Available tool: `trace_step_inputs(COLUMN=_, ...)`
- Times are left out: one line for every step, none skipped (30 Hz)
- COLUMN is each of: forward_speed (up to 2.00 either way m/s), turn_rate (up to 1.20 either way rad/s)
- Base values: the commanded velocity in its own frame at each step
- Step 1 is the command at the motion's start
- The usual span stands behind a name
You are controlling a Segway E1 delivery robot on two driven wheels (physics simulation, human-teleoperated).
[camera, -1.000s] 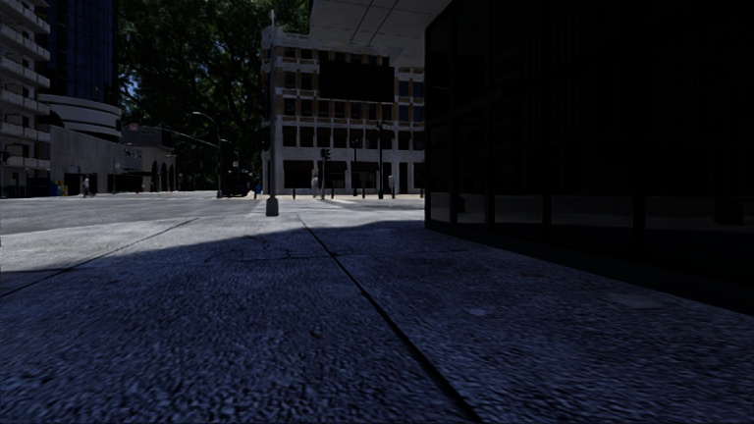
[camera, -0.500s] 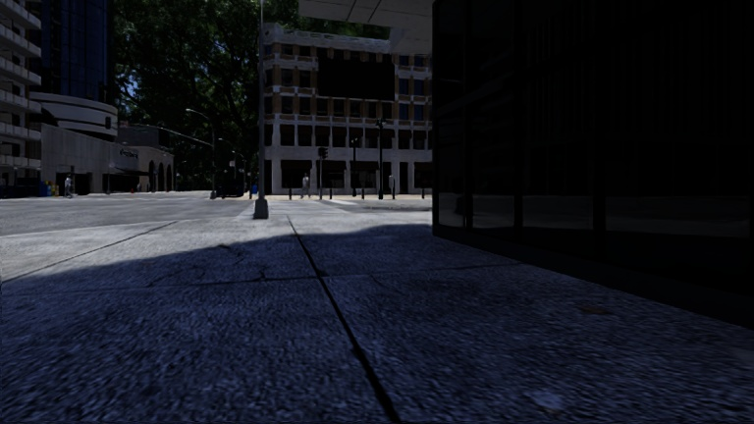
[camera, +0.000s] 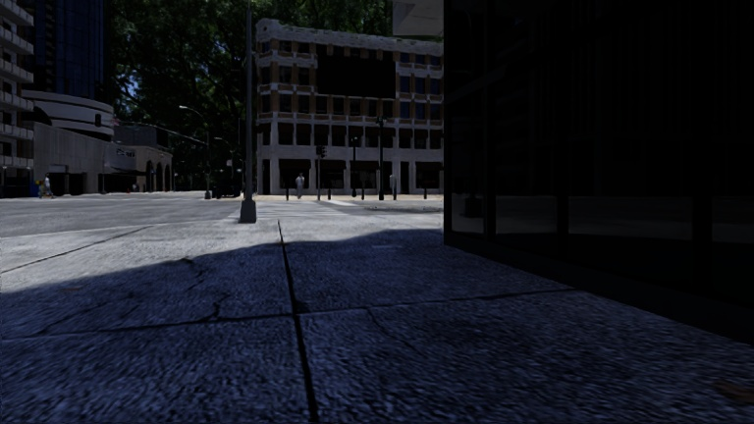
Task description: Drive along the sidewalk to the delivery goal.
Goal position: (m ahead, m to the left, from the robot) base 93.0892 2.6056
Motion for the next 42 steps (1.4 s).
trace_step_inputs(forward_speed=2.0, turn_rate=0.0)
trace_step_inputs(forward_speed=2.0, turn_rate=0.0)
trace_step_inputs(forward_speed=2.0, turn_rate=0.0)
trace_step_inputs(forward_speed=2.0, turn_rate=0.02)
trace_step_inputs(forward_speed=2.0, turn_rate=0.08)
trace_step_inputs(forward_speed=2.0, turn_rate=0.12)
trace_step_inputs(forward_speed=2.0, turn_rate=0.12)
trace_step_inputs(forward_speed=2.0, turn_rate=0.18)
trace_step_inputs(forward_speed=2.0, turn_rate=0.25)
trace_step_inputs(forward_speed=2.0, turn_rate=0.31)
trace_step_inputs(forward_speed=2.0, turn_rate=0.33)
trace_step_inputs(forward_speed=2.0, turn_rate=0.33)
trace_step_inputs(forward_speed=2.0, turn_rate=0.33)
trace_step_inputs(forward_speed=2.0, turn_rate=0.33)
trace_step_inputs(forward_speed=2.0, turn_rate=0.33)
trace_step_inputs(forward_speed=2.0, turn_rate=0.33)
trace_step_inputs(forward_speed=2.0, turn_rate=0.33)
trace_step_inputs(forward_speed=2.0, turn_rate=0.33)
trace_step_inputs(forward_speed=2.0, turn_rate=0.33)
trace_step_inputs(forward_speed=2.0, turn_rate=0.33)
trace_step_inputs(forward_speed=2.0, turn_rate=0.33)
trace_step_inputs(forward_speed=2.0, turn_rate=0.33)
trace_step_inputs(forward_speed=2.0, turn_rate=0.33)
trace_step_inputs(forward_speed=2.0, turn_rate=0.33)
trace_step_inputs(forward_speed=2.0, turn_rate=0.33)
trace_step_inputs(forward_speed=2.0, turn_rate=0.33)
trace_step_inputs(forward_speed=2.0, turn_rate=0.33)
trace_step_inputs(forward_speed=2.0, turn_rate=0.33)
trace_step_inputs(forward_speed=2.0, turn_rate=0.33)
trace_step_inputs(forward_speed=2.0, turn_rate=0.33)
trace_step_inputs(forward_speed=2.0, turn_rate=0.33)
trace_step_inputs(forward_speed=2.0, turn_rate=0.33)
trace_step_inputs(forward_speed=2.0, turn_rate=0.33)
trace_step_inputs(forward_speed=2.0, turn_rate=0.33)
trace_step_inputs(forward_speed=2.0, turn_rate=0.33)
trace_step_inputs(forward_speed=2.0, turn_rate=0.33)
trace_step_inputs(forward_speed=2.0, turn_rate=0.33)
trace_step_inputs(forward_speed=2.0, turn_rate=0.33)
trace_step_inputs(forward_speed=2.0, turn_rate=0.31)
trace_step_inputs(forward_speed=2.0, turn_rate=0.0)
trace_step_inputs(forward_speed=2.0, turn_rate=0.0)
trace_step_inputs(forward_speed=2.0, turn_rate=0.0)
